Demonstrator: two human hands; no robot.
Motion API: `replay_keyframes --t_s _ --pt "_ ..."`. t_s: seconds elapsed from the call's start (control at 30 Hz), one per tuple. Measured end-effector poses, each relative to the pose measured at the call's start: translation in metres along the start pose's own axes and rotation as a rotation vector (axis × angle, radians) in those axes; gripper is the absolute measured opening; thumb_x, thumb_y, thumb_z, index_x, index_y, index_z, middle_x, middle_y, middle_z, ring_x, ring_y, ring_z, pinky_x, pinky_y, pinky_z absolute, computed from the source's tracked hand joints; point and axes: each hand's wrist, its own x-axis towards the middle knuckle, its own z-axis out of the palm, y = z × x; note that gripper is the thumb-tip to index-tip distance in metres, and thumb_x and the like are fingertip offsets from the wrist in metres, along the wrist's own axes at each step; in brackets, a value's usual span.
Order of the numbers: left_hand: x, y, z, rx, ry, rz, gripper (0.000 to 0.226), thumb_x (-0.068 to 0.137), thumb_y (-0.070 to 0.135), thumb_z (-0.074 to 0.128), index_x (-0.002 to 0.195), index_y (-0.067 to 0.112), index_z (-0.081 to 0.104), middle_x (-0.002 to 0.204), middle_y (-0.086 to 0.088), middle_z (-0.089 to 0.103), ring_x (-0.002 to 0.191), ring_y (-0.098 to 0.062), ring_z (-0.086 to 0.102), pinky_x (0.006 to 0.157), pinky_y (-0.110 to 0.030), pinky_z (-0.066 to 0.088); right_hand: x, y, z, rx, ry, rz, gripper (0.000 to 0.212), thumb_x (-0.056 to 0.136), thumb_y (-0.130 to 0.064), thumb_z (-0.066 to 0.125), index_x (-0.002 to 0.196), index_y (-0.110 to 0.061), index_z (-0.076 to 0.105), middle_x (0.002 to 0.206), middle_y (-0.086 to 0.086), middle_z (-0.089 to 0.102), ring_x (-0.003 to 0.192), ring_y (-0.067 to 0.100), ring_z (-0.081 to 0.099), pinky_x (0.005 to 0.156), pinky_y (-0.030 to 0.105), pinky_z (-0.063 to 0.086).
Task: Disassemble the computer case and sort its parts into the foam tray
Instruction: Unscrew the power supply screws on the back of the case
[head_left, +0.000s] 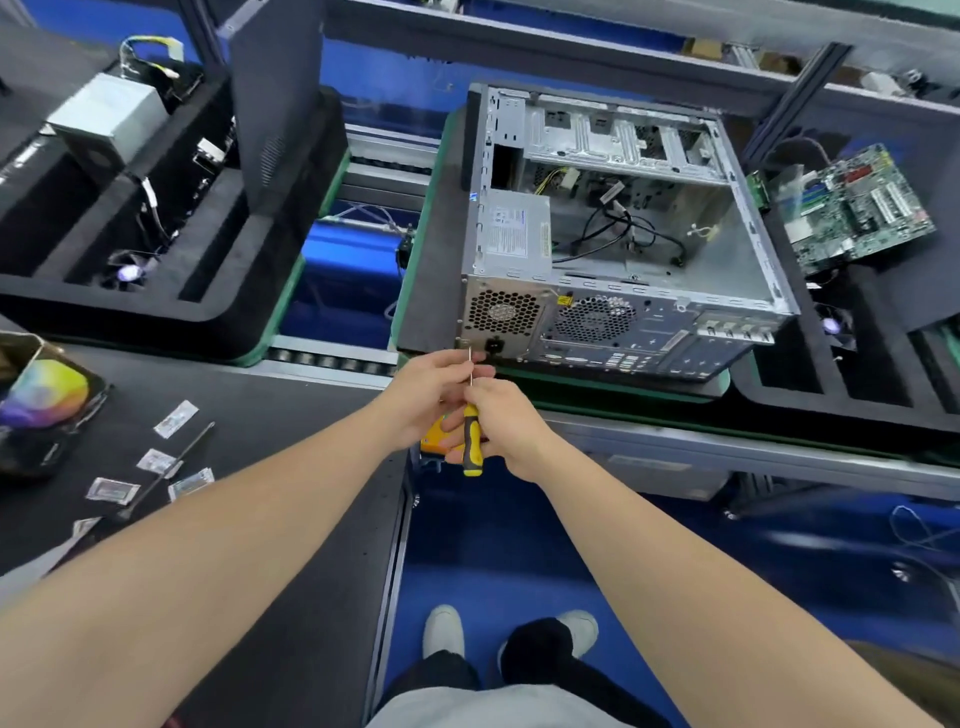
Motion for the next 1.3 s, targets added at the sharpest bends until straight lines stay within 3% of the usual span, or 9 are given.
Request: replay_keyframes --t_s 0.17,0.43,0.63,0.8,1.3 --pt "0.002 0.002 0.003 -0.01 0.028 0.023 0.033 0.1 0.004 0.055 0.132 0.007 0.059 0.116 -0.011 0.075 0.104 -0.026 0.074 0.076 -0.027 0.059 -0.007 0.003 -0.005 -0.027 -0.067 0.013 0.028 0.114 -0.037 0.035 0.122 -0.023 0.059 0.094 0.019 0.076 0.078 0.041 0.077 0.071 0.058 0.065" --pt "0.001 0.003 0.004 -0.068 0.057 0.014 0.032 0.1 0.004 0.053 0.131 0.009 0.062 0.115 -0.013 0.075 0.105 -0.03 0.073 0.074 -0.03 0.06 -0.013 -0.003 -0.01 -0.084 -0.085 -0.003 0.027 0.115 -0.036 0.037 0.127 -0.022 0.057 0.102 0.021 0.075 0.078 0.038 0.077 0.07 0.057 0.065" --pt "0.001 0.001 0.007 -0.081 0.063 0.036 0.028 0.101 0.005 0.05 0.126 0.005 0.064 0.116 -0.013 0.075 0.105 -0.03 0.072 0.091 -0.041 0.056 -0.014 -0.009 -0.011 -0.079 -0.06 -0.009 0.027 0.115 -0.034 0.037 0.122 -0.021 0.059 0.101 0.02 0.076 0.069 0.033 0.075 0.066 0.055 0.065" --pt "-0.001 0.005 0.01 -0.06 0.061 0.024 0.03 0.099 0.002 0.053 0.128 0.007 0.061 0.111 -0.015 0.076 0.098 -0.029 0.075 0.073 -0.031 0.06 -0.015 -0.005 -0.01 -0.079 -0.047 0.014 0.029 0.115 -0.034 0.037 0.127 -0.021 0.059 0.106 0.021 0.074 0.072 0.032 0.075 0.068 0.054 0.066" --pt "-0.002 0.007 0.006 -0.04 0.034 0.03 0.031 0.099 0.0 0.05 0.125 0.01 0.064 0.11 -0.015 0.076 0.096 -0.026 0.076 0.071 -0.027 0.06 -0.01 -0.003 -0.006 -0.053 -0.035 0.018 0.029 0.114 -0.034 0.038 0.124 -0.021 0.062 0.106 0.022 0.074 0.074 0.034 0.075 0.067 0.054 0.066"
